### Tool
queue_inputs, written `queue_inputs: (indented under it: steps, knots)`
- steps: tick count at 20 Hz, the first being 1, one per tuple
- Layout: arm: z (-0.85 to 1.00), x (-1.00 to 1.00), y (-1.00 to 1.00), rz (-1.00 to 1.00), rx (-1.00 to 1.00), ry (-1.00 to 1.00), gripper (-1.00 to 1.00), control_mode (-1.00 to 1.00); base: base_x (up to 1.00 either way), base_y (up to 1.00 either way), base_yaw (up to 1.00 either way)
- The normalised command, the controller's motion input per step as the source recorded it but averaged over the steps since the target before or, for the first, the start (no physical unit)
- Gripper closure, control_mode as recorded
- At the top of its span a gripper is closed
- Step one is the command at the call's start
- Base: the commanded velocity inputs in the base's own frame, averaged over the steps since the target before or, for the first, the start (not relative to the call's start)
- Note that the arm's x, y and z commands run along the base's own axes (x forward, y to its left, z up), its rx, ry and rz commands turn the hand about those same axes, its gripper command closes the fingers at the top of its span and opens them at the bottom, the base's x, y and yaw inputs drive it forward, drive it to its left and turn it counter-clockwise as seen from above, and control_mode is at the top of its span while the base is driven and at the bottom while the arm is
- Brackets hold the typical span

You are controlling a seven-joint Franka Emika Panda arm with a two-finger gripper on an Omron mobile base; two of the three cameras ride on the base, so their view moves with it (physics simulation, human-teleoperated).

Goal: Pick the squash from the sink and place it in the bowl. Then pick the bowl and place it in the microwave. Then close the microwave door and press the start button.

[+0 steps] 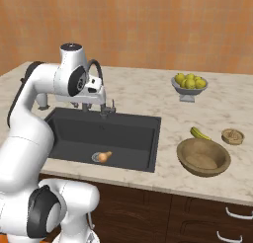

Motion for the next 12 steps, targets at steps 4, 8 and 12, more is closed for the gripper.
queue_inputs:
  steps: [4,8,12]
  knots:
    - [-0.13,-0.26,0.01,-0.01,-0.01,-0.06,-1.0,-1.0,0.0,0.0,0.0]
    - [-0.85,-0.1,0.0,-0.09,0.01,-0.01,-1.0,-1.0,0.0,0.0,0.0]
    - [-0.98,0.0,-0.1,-0.13,0.32,0.0,-1.0,-1.0,0.0,0.0,0.0]
